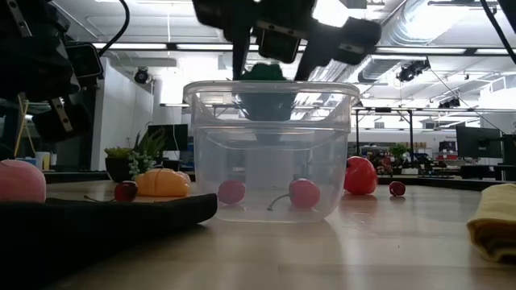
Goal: Pick and placing Produce into tupperware
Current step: Put the bell pepper into the transparent container
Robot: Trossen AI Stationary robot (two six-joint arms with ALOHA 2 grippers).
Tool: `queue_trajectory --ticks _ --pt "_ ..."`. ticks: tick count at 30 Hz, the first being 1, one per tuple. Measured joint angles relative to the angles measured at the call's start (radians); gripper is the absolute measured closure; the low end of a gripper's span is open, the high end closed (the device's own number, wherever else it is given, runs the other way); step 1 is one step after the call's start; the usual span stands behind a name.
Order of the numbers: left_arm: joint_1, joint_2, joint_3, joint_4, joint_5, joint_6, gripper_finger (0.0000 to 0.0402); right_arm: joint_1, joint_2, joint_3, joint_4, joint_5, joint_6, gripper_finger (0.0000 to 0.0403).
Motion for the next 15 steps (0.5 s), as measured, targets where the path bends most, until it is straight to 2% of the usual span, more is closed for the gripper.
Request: queue_trajectory --ticks 15 --pt "0.000 0.000 0.000 0.000 0.009 0.013 0.0401 -0.007 0.040 0.000 -0.012 -0.011 0.015 0.0190"
